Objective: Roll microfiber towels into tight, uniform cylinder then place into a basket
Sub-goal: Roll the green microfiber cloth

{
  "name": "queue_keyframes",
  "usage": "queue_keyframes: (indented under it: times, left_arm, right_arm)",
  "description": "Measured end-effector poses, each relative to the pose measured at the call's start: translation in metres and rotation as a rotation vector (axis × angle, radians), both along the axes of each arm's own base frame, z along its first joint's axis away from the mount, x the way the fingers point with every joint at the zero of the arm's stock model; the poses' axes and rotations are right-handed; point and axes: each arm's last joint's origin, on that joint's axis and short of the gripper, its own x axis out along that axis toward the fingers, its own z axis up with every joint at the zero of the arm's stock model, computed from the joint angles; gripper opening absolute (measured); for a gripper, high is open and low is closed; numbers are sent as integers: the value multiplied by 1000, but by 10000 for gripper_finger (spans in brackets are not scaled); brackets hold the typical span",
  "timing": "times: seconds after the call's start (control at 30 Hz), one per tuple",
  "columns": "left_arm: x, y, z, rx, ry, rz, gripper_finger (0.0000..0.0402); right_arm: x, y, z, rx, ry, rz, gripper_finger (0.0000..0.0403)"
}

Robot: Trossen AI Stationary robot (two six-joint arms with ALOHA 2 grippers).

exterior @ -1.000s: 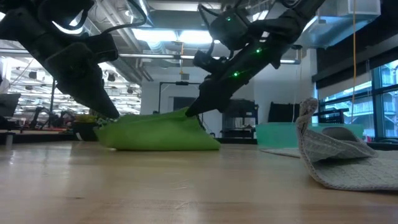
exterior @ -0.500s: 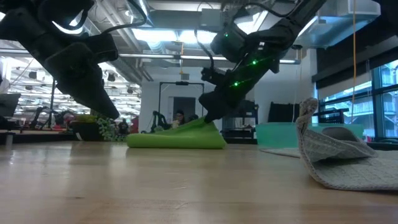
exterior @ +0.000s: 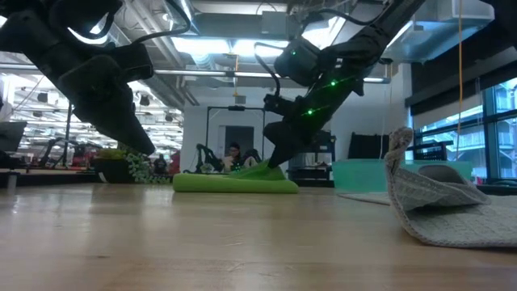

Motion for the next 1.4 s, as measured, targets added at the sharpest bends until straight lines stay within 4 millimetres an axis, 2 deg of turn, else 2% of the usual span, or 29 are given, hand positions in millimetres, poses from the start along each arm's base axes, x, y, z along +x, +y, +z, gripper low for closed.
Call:
queue_keyframes:
  times: [0.2,0.43,0.6,0.73,0.87,0.97,1.2,1.4]
  left_arm:
    - [0,0,0,0,0,0,90]
    - [0,0,0,0,0,0,90]
    - [0,0,0,0,0,0,90]
    - [0,1,0,0,0,5,90]
    - [1,4,0,1,1,23,90]
    - [2,7,0,6,3,31,90]
    - [2,11,0,7,3,49,90]
    - [2,11,0,7,4,49,90]
  right_arm:
    - [-1,-2,0,14,-9,-23,60]
    - [-1,-5,0,18,-15,-47,135]
    - [-4,-9,8,25,-45,-83,167]
    - [-6,-8,13,33,-46,-87,173]
    - [-5,-5,12,96,-40,25,174]
    - [-3,-3,4,124,-13,102,174]
    - [-1,-4,-24,148,68,104,174]
    - [1,7,-28,205,72,164,174]
